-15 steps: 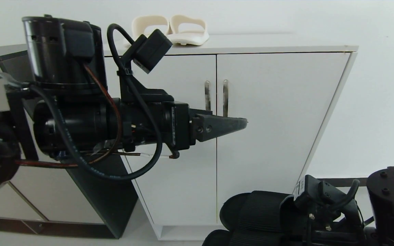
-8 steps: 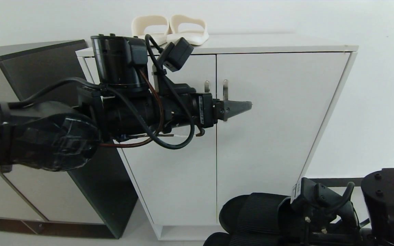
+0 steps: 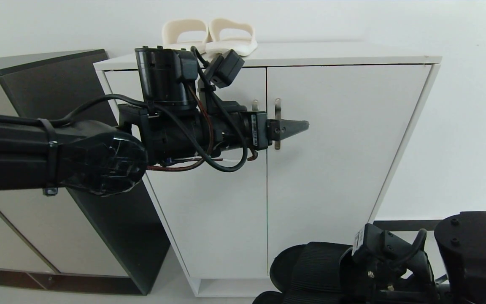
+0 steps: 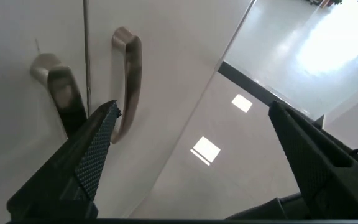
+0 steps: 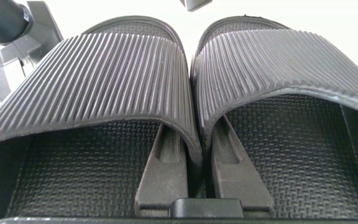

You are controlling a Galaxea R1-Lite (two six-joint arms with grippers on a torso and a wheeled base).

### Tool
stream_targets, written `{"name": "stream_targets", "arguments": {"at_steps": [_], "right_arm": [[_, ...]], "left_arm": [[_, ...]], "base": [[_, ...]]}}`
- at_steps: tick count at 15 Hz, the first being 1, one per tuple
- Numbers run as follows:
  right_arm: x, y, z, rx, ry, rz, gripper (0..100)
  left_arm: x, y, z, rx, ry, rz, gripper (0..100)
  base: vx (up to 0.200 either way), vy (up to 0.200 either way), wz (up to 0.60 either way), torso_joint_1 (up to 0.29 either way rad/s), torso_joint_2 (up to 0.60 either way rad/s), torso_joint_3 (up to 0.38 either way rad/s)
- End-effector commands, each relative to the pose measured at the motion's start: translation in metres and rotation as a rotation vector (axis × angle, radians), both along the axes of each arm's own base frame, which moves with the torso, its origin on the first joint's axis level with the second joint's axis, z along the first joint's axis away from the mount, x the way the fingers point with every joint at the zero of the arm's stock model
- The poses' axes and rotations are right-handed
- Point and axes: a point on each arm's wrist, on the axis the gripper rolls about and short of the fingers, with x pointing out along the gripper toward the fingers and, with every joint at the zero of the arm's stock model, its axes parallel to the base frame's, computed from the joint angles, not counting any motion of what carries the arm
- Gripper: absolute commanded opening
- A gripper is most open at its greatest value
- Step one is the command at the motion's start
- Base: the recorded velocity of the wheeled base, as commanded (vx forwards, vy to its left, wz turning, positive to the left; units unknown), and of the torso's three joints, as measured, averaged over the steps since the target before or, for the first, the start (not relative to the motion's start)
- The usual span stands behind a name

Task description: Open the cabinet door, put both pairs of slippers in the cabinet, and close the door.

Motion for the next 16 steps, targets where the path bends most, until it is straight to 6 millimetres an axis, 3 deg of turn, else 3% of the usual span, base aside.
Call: {"name": "stream_targets", "arguments": {"at_steps": [1, 8, 9, 12, 14, 16], "right_arm": [[0.001, 0.0, 0.0, 0.0, 0.0, -0.001, 0], [0.0, 0.0, 0.001, 0.003, -0.006, -0.002, 0], [0.0, 0.0, 0.001, 0.006, -0.005, -0.001, 0], [0.0, 0.0, 0.0, 0.001, -0.004, 0.0, 0], [-0.002, 0.002, 0.0, 0.004, 0.001, 0.014, 0], [-0.014, 0.004, -0.002, 0.003, 0.009, 0.065, 0]], "left_arm": [[0.009, -0.003, -0.005, 0.006, 0.008, 0.01, 100], [0.029, -0.019, -0.012, 0.022, 0.035, 0.007, 100], [0.029, -0.019, -0.012, 0.022, 0.037, 0.007, 0], [0.02, -0.014, -0.012, 0.028, 0.041, 0.004, 0], [0.004, -0.009, -0.009, 0.033, 0.042, -0.012, 0], [-0.024, -0.008, -0.004, 0.027, 0.03, -0.055, 0]], "base": [[0.0, 0.0, 0.0, 0.0, 0.0, 0.0], [0.0, 0.0, 0.0, 0.0, 0.0, 0.0], [0.0, 0.0, 0.0, 0.0, 0.0, 0.0], [0.0, 0.0, 0.0, 0.0, 0.0, 0.0], [0.0, 0.0, 0.0, 0.0, 0.0, 0.0], [0.0, 0.0, 0.0, 0.0, 0.0, 0.0]]}}
